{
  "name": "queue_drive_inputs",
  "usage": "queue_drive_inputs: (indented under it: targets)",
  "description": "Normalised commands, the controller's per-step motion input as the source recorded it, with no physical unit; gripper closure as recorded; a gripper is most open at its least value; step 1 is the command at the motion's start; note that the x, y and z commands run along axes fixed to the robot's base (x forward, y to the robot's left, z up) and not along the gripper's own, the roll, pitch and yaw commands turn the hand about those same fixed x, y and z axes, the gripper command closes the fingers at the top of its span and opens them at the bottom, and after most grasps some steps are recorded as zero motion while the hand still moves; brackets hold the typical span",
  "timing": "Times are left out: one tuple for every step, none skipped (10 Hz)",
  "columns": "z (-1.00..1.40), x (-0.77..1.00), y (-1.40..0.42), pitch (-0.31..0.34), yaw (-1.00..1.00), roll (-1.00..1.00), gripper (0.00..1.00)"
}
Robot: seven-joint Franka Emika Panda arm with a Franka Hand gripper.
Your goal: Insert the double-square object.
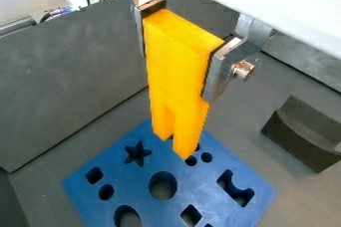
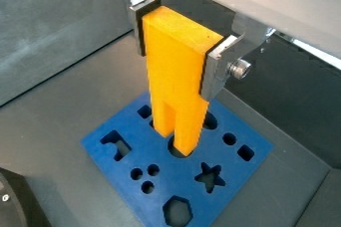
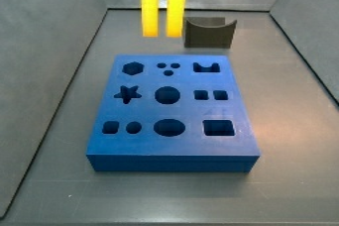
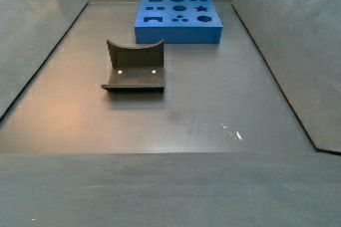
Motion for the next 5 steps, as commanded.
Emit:
queue_drive_inputs:
  targets:
    - [0.0,0.02,0.0,0.0,0.0,0.0,1.0]
    - [0.0,0.2,0.0,0.0,-0.05,0.0,1.0]
    - [-0.14,0.55,0.0,0.0,-0.16,0.0,1.0]
    - [-0.32,0.93,-0.11,0.034,-0.1,0.1,1.0]
    - [-0.38,1.0,-0.11,0.006,-0.02,0.11,1.0]
